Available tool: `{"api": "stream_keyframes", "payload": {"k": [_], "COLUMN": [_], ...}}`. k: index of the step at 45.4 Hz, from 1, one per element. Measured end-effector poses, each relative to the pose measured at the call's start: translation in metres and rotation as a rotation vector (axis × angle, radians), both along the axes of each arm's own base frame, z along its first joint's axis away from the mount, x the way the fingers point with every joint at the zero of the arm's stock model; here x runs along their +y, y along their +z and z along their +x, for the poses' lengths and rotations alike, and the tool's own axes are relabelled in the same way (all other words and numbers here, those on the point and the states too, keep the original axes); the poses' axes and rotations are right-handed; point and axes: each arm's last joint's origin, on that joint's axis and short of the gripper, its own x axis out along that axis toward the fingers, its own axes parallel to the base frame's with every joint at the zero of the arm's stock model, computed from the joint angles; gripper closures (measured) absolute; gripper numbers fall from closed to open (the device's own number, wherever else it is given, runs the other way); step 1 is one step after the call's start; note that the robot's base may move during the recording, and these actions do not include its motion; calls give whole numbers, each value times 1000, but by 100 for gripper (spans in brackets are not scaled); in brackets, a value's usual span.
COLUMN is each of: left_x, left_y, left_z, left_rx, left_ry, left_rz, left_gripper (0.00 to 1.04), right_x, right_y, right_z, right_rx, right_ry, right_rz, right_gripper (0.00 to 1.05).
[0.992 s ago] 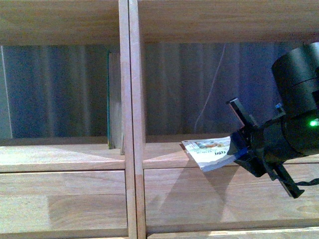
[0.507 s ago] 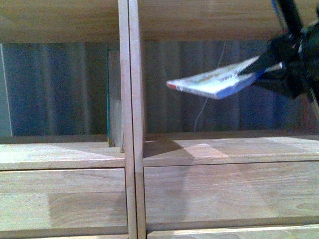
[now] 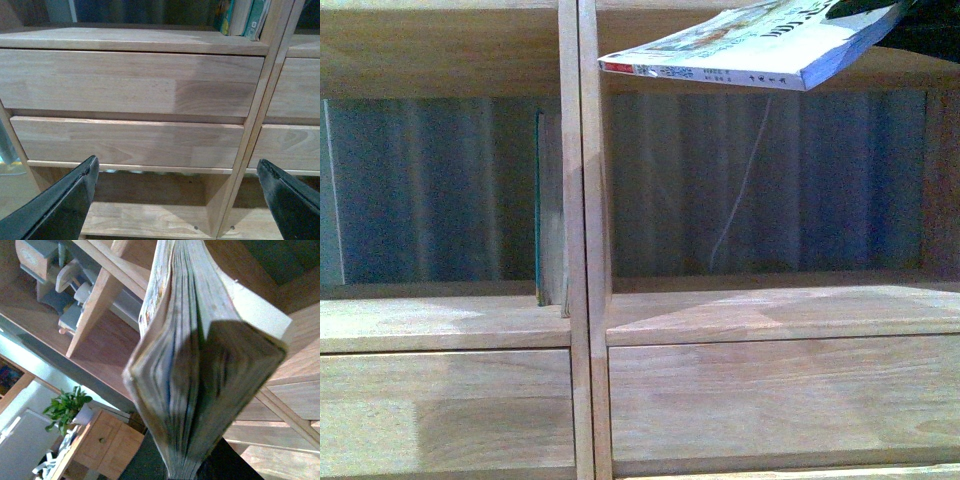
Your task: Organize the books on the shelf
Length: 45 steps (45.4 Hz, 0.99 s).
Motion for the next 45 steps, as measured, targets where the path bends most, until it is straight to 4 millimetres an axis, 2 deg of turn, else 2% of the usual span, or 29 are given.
{"api": "stream_keyframes", "payload": {"k": [3,8,14,21,27,37,45], "left_x": [3,7,12,15,10,-8,-19], "left_y": [4,18,41,76,101,121,123], "left_z": [7,18,37,61,76,92,100], "left_rx": [6,-7,-17,-48,-119,-191,-192], "left_ry": [-21,-70,-225,-480,-561,-675,-715], "left_rz": [-125,-225,-334,-517,-634,-767,-810], "left_gripper": [7,7,7,7,7,7,7], "right_x": [2,7,17,37,51,68,74], "right_y": [-1,-4,-11,-15,-15,-17,-18], "right_z": [-2,-3,-6,-12,-16,-21,-23], "right_rx": [-3,1,4,-1,-13,-24,-22], "right_ry": [7,27,56,120,151,201,223], "right_rz": [-9,-19,-39,-59,-68,-78,-79], "right_gripper": [97,97,97,97,97,97,97]}}
